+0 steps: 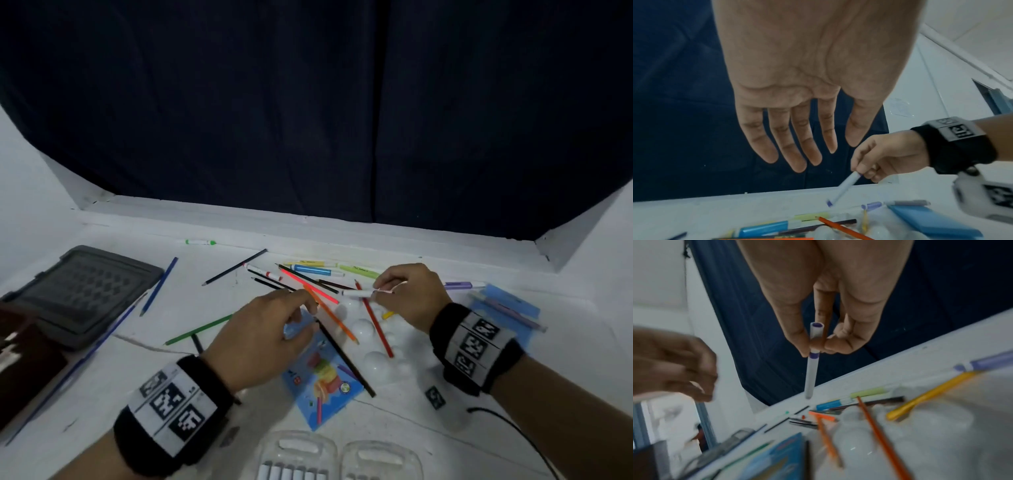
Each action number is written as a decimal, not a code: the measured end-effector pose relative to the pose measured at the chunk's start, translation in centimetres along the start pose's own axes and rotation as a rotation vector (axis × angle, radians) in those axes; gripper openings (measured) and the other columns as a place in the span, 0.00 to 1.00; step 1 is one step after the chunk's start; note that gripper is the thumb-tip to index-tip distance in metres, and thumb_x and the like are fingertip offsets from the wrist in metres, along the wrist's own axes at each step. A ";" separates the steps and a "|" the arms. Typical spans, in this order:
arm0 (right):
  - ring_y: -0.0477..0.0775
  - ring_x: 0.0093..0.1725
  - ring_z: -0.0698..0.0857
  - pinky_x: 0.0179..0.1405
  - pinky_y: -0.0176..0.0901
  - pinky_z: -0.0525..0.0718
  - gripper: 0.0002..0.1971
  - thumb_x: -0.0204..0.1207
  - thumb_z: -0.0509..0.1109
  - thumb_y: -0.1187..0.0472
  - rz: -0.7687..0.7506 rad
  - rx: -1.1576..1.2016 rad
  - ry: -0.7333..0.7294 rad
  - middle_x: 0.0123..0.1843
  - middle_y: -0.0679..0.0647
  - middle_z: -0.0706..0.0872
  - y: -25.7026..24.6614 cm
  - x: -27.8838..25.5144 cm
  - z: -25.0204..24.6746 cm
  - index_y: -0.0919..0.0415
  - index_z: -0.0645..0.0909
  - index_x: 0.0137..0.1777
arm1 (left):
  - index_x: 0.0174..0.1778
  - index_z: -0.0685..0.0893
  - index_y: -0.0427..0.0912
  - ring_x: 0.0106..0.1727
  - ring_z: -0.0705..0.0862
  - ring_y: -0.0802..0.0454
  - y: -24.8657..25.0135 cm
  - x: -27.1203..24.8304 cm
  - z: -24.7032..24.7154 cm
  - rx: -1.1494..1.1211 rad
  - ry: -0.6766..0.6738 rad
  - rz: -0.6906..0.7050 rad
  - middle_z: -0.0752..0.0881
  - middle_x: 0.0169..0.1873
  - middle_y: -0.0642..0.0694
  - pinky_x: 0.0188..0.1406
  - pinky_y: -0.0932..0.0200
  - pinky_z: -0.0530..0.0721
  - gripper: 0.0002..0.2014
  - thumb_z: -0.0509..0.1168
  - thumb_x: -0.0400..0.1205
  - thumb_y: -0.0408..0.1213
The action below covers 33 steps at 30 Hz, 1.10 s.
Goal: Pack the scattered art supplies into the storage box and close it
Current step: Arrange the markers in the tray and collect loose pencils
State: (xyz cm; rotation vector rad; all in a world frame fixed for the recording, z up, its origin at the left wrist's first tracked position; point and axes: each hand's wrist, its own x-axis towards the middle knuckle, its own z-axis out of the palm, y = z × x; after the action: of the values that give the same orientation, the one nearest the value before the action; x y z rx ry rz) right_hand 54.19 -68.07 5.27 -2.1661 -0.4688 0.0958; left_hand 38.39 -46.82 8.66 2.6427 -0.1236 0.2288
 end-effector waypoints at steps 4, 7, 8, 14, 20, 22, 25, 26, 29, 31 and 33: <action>0.46 0.35 0.88 0.38 0.40 0.84 0.12 0.65 0.83 0.65 0.036 0.266 -0.008 0.35 0.48 0.90 -2.7 -3.6 1.2 0.54 0.86 0.45 | 0.57 0.79 0.61 0.47 0.82 0.57 -3.9 1.1 -3.5 0.188 -0.129 -0.002 0.81 0.46 0.60 0.47 0.54 0.83 0.08 0.65 0.83 0.53; 0.43 0.34 0.87 0.33 0.29 0.80 0.15 0.69 0.80 0.66 0.044 0.371 0.013 0.35 0.52 0.89 -5.0 -5.2 2.6 0.55 0.82 0.54 | 0.58 0.80 0.59 0.46 0.82 0.55 -7.9 3.0 -5.0 0.254 -0.193 -0.081 0.80 0.45 0.58 0.50 0.54 0.82 0.09 0.65 0.83 0.52; 0.43 0.34 0.86 0.33 0.30 0.81 0.15 0.71 0.79 0.68 0.033 0.417 0.024 0.34 0.53 0.88 -5.6 -5.5 3.2 0.57 0.82 0.55 | 0.58 0.81 0.58 0.47 0.81 0.54 -9.4 3.8 -5.3 0.267 -0.211 -0.108 0.81 0.46 0.56 0.50 0.55 0.81 0.09 0.65 0.84 0.51; 0.53 0.39 0.90 0.32 0.39 0.87 0.11 0.75 0.74 0.70 0.054 0.520 0.101 0.43 0.62 0.90 -8.6 -6.1 6.2 0.60 0.83 0.55 | 0.58 0.82 0.53 0.54 0.80 0.49 -16.3 9.7 -4.3 0.302 -0.331 -0.122 0.85 0.58 0.49 0.54 0.56 0.77 0.08 0.61 0.86 0.42; 0.53 0.42 0.90 0.33 0.33 0.83 0.11 0.76 0.74 0.70 0.108 0.393 0.195 0.47 0.57 0.89 -9.1 -7.4 8.6 0.57 0.84 0.55 | 0.71 0.78 0.52 0.69 0.78 0.45 -18.7 14.3 -1.8 0.426 -0.450 -0.082 0.79 0.70 0.47 0.68 0.48 0.77 0.15 0.60 0.88 0.45; 0.51 0.40 0.90 0.34 0.32 0.83 0.11 0.76 0.74 0.69 0.103 0.340 0.194 0.48 0.54 0.88 -9.5 -7.9 8.8 0.54 0.84 0.55 | 0.68 0.79 0.54 0.69 0.77 0.46 -18.8 15.3 -1.0 0.499 -0.468 -0.069 0.80 0.68 0.49 0.68 0.45 0.72 0.14 0.61 0.87 0.47; 0.49 0.38 0.90 0.36 0.34 0.84 0.11 0.77 0.74 0.68 0.114 0.280 0.191 0.49 0.53 0.86 -9.7 -8.5 8.6 0.53 0.84 0.55 | 0.60 0.82 0.56 0.64 0.79 0.47 -19.0 15.8 0.1 0.549 -0.476 -0.076 0.83 0.61 0.51 0.67 0.44 0.68 0.09 0.64 0.85 0.45; 0.50 0.38 0.89 0.37 0.37 0.85 0.11 0.77 0.74 0.67 0.124 0.262 0.190 0.48 0.53 0.85 -9.7 -8.8 8.6 0.52 0.84 0.55 | 0.56 0.83 0.57 0.62 0.81 0.47 -19.1 15.9 0.4 0.557 -0.468 -0.072 0.84 0.59 0.51 0.65 0.45 0.68 0.07 0.64 0.84 0.44; 0.49 0.38 0.89 0.39 0.46 0.87 0.11 0.77 0.74 0.66 0.147 0.222 0.183 0.45 0.53 0.84 -9.5 -9.8 8.4 0.50 0.84 0.54 | 0.50 0.84 0.55 0.57 0.82 0.47 -19.5 16.2 1.0 0.571 -0.414 -0.035 0.86 0.52 0.53 0.60 0.46 0.68 0.03 0.66 0.83 0.42; 0.48 0.41 0.90 0.36 0.43 0.88 0.10 0.78 0.73 0.64 0.158 0.210 0.172 0.45 0.52 0.84 -9.4 -10.4 8.3 0.49 0.83 0.54 | 0.51 0.83 0.54 0.56 0.82 0.48 -19.3 16.1 0.9 0.598 -0.412 -0.012 0.86 0.51 0.53 0.60 0.46 0.67 0.03 0.65 0.84 0.42; 0.48 0.42 0.90 0.34 0.36 0.85 0.10 0.78 0.72 0.64 0.155 0.205 0.172 0.45 0.51 0.84 -9.2 -10.8 8.0 0.48 0.83 0.54 | 0.52 0.82 0.55 0.57 0.81 0.49 -19.0 15.8 0.6 0.631 -0.419 0.005 0.86 0.51 0.53 0.61 0.46 0.66 0.05 0.62 0.85 0.40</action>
State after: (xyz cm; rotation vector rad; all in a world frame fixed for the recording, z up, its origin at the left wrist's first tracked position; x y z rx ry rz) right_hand 39.56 -61.05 6.65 -1.9853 -0.1834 0.0406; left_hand 56.43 -31.14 2.39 3.2827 -0.2248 -0.3499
